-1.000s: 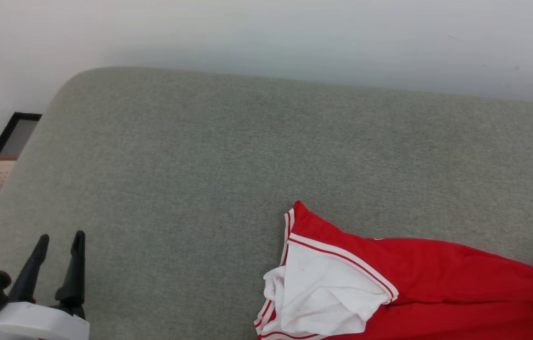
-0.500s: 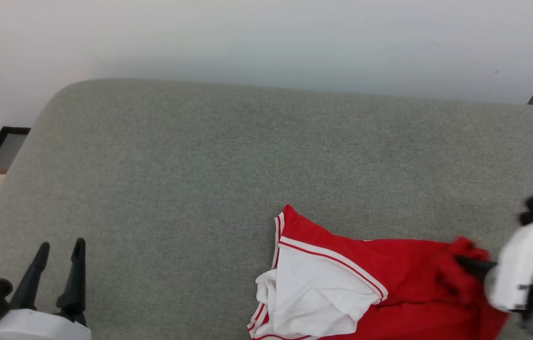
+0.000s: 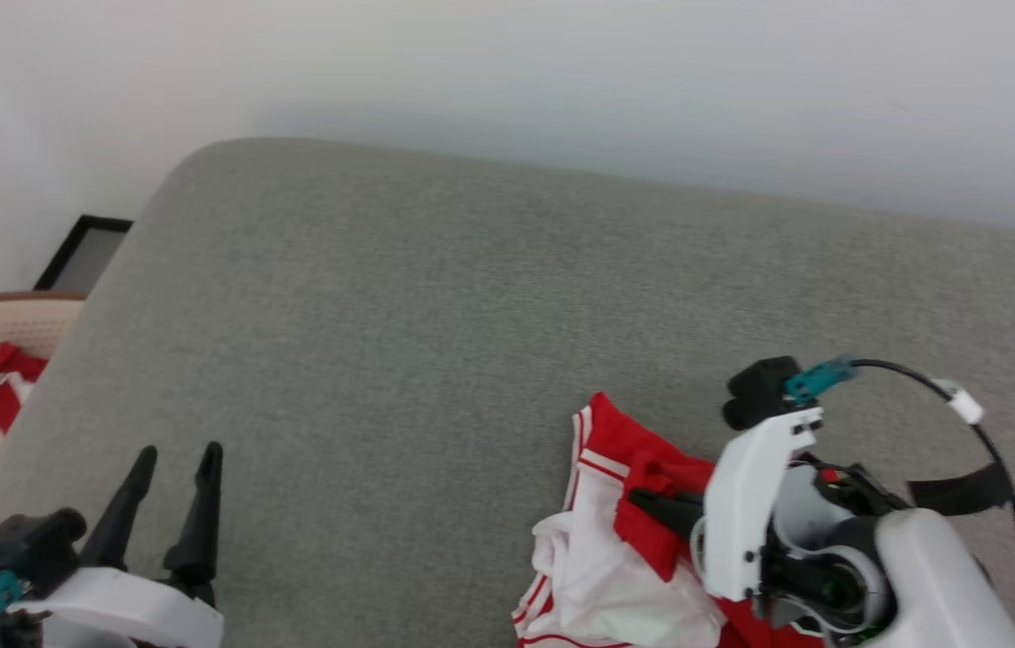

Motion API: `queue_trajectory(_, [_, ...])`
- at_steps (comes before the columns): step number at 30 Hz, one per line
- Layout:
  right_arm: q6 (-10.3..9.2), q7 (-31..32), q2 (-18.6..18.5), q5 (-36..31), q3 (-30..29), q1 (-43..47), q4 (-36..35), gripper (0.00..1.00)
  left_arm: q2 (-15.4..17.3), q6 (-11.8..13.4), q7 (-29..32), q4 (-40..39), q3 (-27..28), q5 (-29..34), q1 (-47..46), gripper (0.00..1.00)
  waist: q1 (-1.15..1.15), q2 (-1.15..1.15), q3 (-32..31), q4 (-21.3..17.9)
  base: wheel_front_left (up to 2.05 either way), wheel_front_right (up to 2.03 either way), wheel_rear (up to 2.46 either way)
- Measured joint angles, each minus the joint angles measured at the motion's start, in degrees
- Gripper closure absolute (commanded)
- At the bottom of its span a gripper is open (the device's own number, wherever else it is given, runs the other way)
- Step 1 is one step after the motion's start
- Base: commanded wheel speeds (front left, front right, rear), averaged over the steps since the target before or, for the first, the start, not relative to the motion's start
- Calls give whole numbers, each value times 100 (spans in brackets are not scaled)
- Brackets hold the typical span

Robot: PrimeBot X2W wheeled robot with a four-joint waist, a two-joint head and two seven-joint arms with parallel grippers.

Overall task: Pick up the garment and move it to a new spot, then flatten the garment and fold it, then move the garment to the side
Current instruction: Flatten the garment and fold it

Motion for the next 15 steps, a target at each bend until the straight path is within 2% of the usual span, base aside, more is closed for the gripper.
queue_trajectory(8, [1,-968,12,30,797,-578,1367,100,-115,-94,15,207,-187,46,-242,0,0,0,-24,371,0,0,0])
queue_trajectory(10, [0,-1173,12,27,907,-678,1636,56,-136,-101,14,257,-200,46,-252,0,0,0,-35,429,0,0,0])
queue_trajectory(12, [1,-1284,11,36,1029,-795,1835,5,-152,-101,4,298,-196,44,-256,0,0,0,-55,457,0,0,0])
queue_trajectory(13, [1,-1327,16,93,1068,-833,1901,0,-153,-102,3,310,-186,42,-255,0,0,0,-68,456,0,0,0])
queue_trajectory(15, [0,-1373,13,138,1154,-899,1964,0,-141,-102,-3,326,-152,36,-241,0,0,0,-84,424,0,0,0])
